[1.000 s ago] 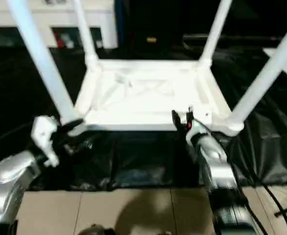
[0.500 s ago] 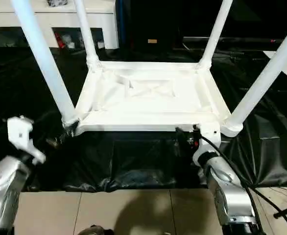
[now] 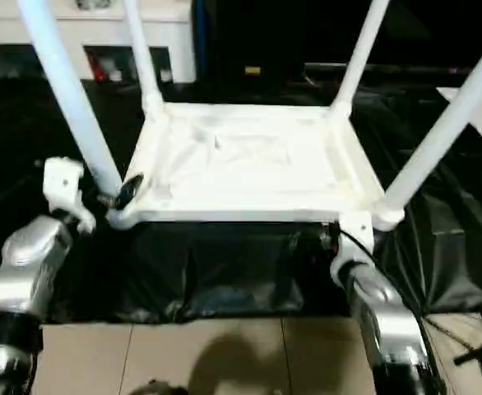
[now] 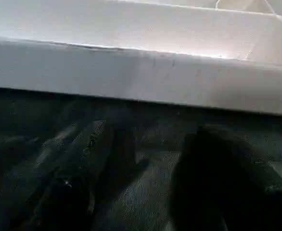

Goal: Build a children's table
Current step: Rotate table base

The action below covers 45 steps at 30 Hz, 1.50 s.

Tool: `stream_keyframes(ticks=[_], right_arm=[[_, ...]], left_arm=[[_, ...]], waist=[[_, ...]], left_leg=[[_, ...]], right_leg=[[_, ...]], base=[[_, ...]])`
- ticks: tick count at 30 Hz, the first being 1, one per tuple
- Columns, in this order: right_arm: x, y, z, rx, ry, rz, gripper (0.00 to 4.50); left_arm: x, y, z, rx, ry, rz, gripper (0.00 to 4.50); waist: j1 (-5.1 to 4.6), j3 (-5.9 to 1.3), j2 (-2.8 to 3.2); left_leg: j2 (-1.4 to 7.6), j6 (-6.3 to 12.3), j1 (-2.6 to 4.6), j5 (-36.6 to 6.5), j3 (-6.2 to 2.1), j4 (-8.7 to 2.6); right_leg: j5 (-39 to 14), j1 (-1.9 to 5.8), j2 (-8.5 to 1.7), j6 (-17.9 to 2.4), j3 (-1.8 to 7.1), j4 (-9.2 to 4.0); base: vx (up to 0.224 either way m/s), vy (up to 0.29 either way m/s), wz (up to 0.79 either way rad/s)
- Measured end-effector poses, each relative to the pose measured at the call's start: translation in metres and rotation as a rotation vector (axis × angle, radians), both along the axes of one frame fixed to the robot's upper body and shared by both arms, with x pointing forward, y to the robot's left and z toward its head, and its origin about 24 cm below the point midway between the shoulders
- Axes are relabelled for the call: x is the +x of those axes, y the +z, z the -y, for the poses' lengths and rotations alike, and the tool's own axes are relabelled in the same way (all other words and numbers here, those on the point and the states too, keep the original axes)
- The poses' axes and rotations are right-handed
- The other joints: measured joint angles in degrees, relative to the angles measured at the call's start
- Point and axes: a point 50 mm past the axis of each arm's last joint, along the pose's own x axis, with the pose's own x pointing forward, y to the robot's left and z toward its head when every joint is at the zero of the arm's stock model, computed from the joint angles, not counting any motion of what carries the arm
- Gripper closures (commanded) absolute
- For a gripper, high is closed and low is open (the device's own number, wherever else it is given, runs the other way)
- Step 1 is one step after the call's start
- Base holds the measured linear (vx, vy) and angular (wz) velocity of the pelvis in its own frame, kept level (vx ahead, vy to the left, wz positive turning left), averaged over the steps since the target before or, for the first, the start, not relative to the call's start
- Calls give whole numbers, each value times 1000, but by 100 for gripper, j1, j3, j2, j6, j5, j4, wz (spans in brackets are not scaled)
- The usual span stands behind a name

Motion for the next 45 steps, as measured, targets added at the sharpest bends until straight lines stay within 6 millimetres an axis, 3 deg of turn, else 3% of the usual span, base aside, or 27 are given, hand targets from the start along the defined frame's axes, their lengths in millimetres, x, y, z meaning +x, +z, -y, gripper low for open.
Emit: stream_keyframes(ticks=[5,11,19,27,33,45], right_arm=[[18,-1,0,-14,13,-9,134],[32,-2,-6,-35,67,-11,134],[48,-1,-26,-66,171,-16,134],[55,0,-62,-62,358,6,134],[52,-3,-82,-30,488,13,134],[45,-5,-101,33,656,17,134]], left_arm=[[-6,4,1,-109,-208,-14,4],[-28,6,3,-151,-494,-87,4],[-56,9,30,-213,-815,-198,4],[-67,25,65,-279,-990,-185,4],[-69,25,87,-339,-1066,-203,4],[-57,41,130,-406,-1123,-119,4]], waist=[[27,-1,-23],[13,3,-66],[-46,16,-119],[-180,32,-186],[-195,32,-221],[-225,30,-223]], left_leg=[[0,3,-8,-2,4,0],[1,7,-3,-4,12,4],[6,-6,9,4,18,7],[10,-5,5,3,18,6],[12,-6,6,4,19,9],[20,-6,5,4,18,15]], right_leg=[[-1,-7,-1,-1,-1,2],[-1,-6,-5,-3,0,9],[3,-10,-6,-9,2,26],[2,-15,-3,-11,1,27],[4,-14,-2,-15,0,29],[7,-10,3,-21,-3,29]], base=[[0,0,0],[0,0,0],[0,0,0],[0,0,0],[0,0,0],[0,0,0]])
